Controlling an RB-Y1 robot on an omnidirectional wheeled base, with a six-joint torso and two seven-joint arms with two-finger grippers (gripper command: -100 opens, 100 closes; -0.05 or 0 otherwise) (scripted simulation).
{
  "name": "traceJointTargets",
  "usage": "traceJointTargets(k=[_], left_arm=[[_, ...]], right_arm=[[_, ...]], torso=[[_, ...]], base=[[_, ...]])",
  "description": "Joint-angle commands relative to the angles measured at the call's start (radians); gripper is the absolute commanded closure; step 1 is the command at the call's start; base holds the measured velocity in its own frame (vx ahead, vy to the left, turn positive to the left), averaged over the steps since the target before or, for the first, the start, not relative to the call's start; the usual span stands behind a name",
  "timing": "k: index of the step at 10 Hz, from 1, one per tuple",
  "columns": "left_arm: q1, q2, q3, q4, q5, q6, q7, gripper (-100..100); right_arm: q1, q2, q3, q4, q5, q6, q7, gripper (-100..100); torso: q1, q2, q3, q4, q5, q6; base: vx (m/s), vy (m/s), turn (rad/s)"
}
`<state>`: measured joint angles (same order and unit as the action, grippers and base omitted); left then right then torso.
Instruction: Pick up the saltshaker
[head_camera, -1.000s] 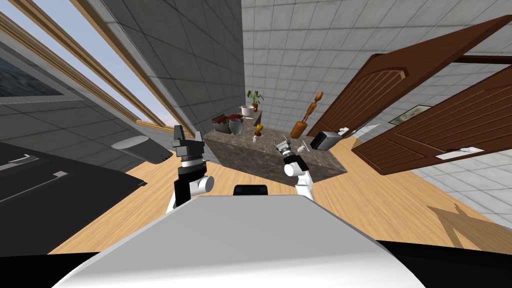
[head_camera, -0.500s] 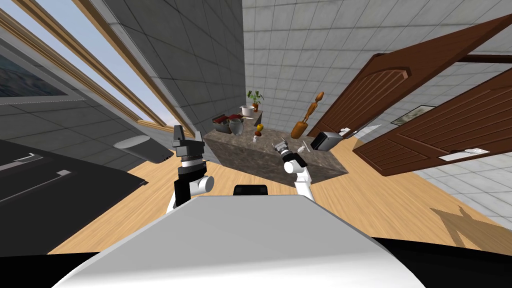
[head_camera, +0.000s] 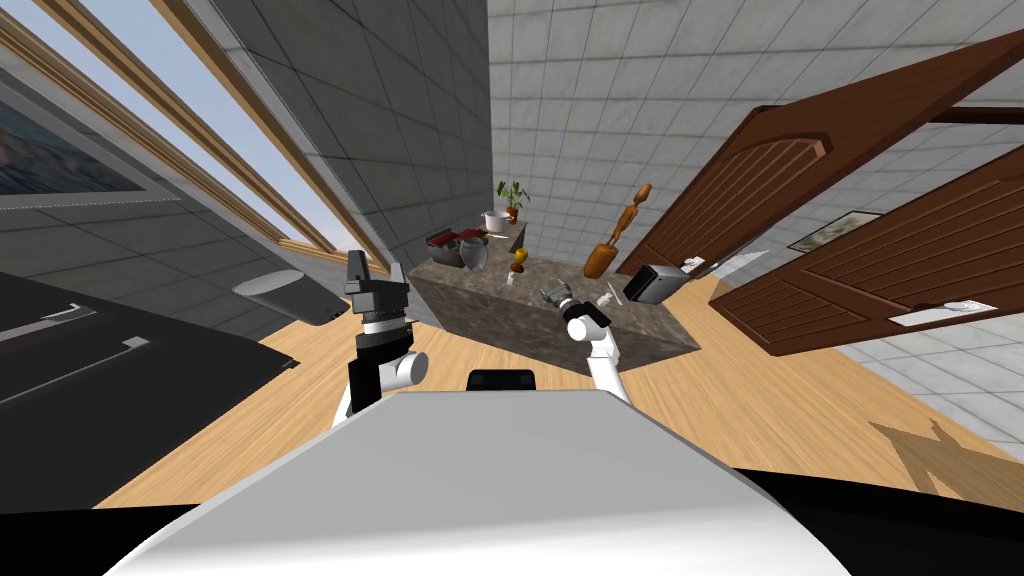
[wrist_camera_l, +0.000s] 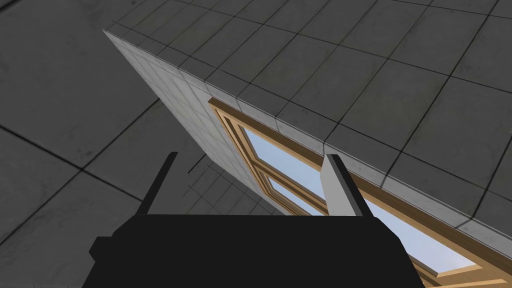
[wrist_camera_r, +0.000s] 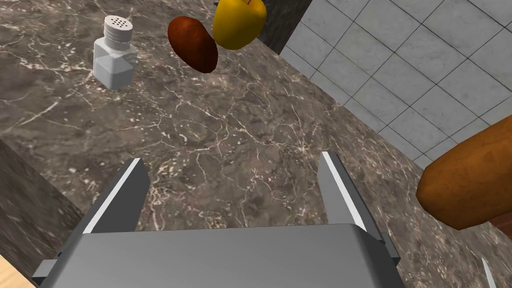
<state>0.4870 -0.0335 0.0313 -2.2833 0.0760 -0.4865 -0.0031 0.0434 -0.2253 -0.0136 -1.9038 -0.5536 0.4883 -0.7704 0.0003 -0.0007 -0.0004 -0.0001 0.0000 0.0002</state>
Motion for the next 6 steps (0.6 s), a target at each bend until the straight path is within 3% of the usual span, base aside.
traceJointTargets(k=[1,2,3,6], left_arm=[[0.000,0.000,0.000,0.000,0.000,0.000,0.000,0],[0.000,0.000,0.000,0.000,0.000,0.000,0.000,0],[0.000,0.000,0.000,0.000,0.000,0.000,0.000,0],[0.000,0.000,0.000,0.000,0.000,0.000,0.000,0]], right_arm=[[-0.033,-0.003,-0.008,0.034,-0.024,0.050,-0.050,-100],[-0.033,-0.003,-0.008,0.034,-0.024,0.065,-0.053,-100],[-0.062,-0.005,-0.015,0.065,-0.045,0.101,-0.094,-100],[-0.090,-0.008,-0.021,0.095,-0.065,0.177,-0.144,-100]], torso=[[0.000,0.000,0.000,0.000,0.000,0.000],[0.000,0.000,0.000,0.000,0.000,0.000],[0.000,0.000,0.000,0.000,0.000,0.000],[0.001,-0.001,-0.001,0.000,0.000,0.000]], base=[[0.011,0.005,0.042],[0.013,0.004,0.027],[0.018,0.008,0.045],[0.021,0.011,0.040]])
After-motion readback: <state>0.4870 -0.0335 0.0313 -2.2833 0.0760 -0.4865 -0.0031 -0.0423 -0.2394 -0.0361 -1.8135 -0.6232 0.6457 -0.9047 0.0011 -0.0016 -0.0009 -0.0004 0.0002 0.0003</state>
